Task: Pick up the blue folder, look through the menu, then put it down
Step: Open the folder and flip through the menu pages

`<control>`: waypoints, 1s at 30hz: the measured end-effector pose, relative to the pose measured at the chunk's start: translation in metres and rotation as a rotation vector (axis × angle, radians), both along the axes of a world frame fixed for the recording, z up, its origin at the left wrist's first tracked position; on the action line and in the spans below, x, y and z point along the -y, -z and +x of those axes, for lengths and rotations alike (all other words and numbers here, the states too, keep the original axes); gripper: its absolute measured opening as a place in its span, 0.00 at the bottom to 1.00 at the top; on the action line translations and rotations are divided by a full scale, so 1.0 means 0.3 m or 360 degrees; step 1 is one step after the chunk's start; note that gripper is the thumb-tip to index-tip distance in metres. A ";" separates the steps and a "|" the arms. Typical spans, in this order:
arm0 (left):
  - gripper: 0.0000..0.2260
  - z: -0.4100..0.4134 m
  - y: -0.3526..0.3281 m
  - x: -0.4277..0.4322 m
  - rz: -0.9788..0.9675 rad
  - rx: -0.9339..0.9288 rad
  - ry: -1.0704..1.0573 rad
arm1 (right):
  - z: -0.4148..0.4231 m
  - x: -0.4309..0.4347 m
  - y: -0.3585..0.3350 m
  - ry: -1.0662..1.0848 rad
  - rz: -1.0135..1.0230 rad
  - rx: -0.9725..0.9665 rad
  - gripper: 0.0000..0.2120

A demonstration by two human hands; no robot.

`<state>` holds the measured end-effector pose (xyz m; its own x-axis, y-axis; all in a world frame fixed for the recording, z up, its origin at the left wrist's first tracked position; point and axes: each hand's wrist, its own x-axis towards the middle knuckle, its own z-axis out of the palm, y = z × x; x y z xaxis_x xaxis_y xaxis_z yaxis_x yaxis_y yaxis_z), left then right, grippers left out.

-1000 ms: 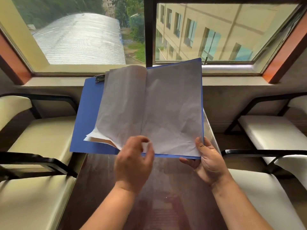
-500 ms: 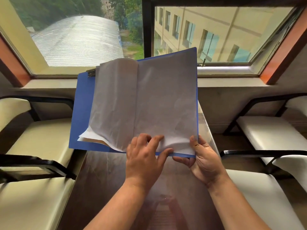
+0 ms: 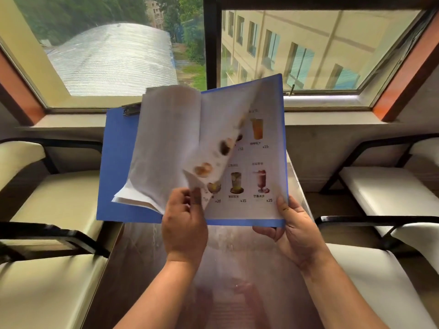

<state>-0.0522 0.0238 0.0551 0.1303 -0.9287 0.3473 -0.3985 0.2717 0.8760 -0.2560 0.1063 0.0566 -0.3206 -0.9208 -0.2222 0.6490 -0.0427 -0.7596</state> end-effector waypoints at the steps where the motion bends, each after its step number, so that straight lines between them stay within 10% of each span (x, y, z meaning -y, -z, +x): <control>1: 0.11 0.009 0.008 0.009 0.0086 -0.0110 -0.0068 | -0.006 -0.001 0.000 0.0012 0.0007 0.0007 0.14; 21: 0.32 0.103 0.107 0.105 0.1217 -0.1029 -0.0365 | -0.053 0.021 -0.005 0.0097 0.0018 -0.0008 0.14; 25: 0.19 0.115 0.119 0.116 0.1296 -0.1700 -0.0072 | -0.052 0.026 0.004 0.0105 0.0038 0.0003 0.14; 30: 0.03 0.128 0.133 0.115 0.1211 -0.1759 0.0030 | -0.051 0.025 0.027 0.0116 0.0042 0.0037 0.14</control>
